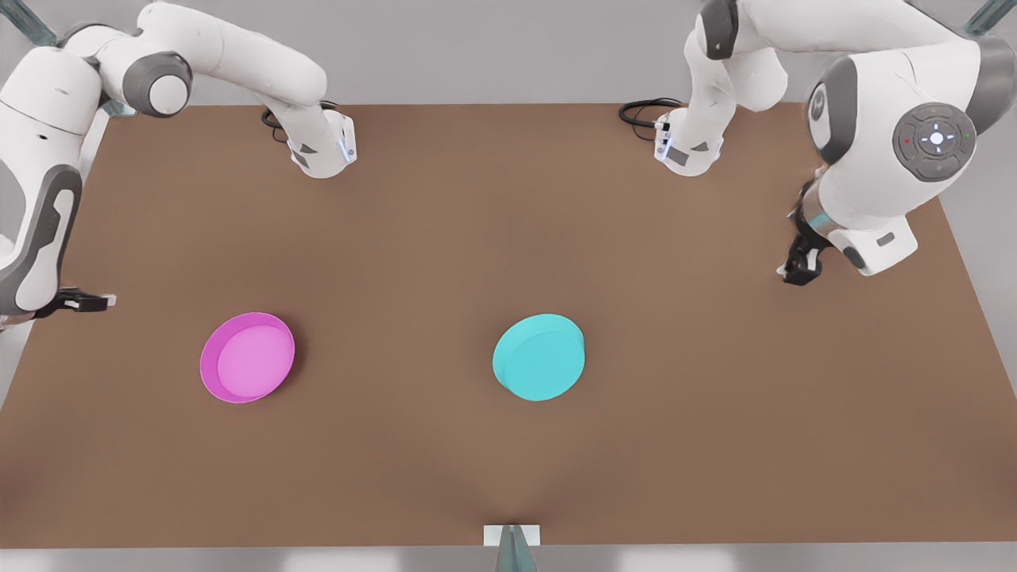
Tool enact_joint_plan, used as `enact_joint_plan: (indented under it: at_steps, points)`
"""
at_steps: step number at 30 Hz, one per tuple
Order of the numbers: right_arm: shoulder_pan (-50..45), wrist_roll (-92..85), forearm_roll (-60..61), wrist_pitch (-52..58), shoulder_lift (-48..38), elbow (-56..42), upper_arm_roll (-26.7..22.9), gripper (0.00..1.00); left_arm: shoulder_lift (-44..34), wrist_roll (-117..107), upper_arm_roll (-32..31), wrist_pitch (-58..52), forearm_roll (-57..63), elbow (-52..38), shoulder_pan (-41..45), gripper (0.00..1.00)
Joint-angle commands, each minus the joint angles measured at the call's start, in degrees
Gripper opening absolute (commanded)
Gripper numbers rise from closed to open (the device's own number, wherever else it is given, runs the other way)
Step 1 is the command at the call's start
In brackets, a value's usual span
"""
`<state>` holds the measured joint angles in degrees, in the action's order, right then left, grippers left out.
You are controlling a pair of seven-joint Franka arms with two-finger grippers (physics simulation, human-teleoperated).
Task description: Flip the blue plate over with the left arm, and stack the pink plate on top of the blue plate with the right arm
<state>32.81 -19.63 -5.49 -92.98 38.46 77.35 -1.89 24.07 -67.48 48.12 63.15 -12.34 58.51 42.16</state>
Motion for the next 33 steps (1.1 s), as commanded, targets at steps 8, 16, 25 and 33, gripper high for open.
enact_joint_plan:
  at_steps: [8, 16, 25, 33]
  points:
    - [0.06, -16.93, 9.09, -23.48, 3.90, 7.29, 4.08, 1.00, -15.80, 61.32, -49.97, 8.75, 14.54, 20.51, -36.27, 1.00]
    - [-0.90, -17.02, 11.29, -29.46, -8.58, 28.29, 8.65, 1.00, -15.80, 68.44, -48.56, 1.01, 11.82, 18.66, -36.09, 1.00]
    - [-1.08, -16.85, 11.64, -38.16, -8.14, 33.66, 9.89, 1.00, -13.08, 67.48, -45.13, -1.89, 11.64, 18.04, -36.27, 1.00]
    - [-1.87, -16.85, 14.54, -41.59, -4.98, 33.48, 11.29, 1.00, -12.73, 56.93, -47.86, 1.45, 7.95, 16.73, -35.13, 1.00]
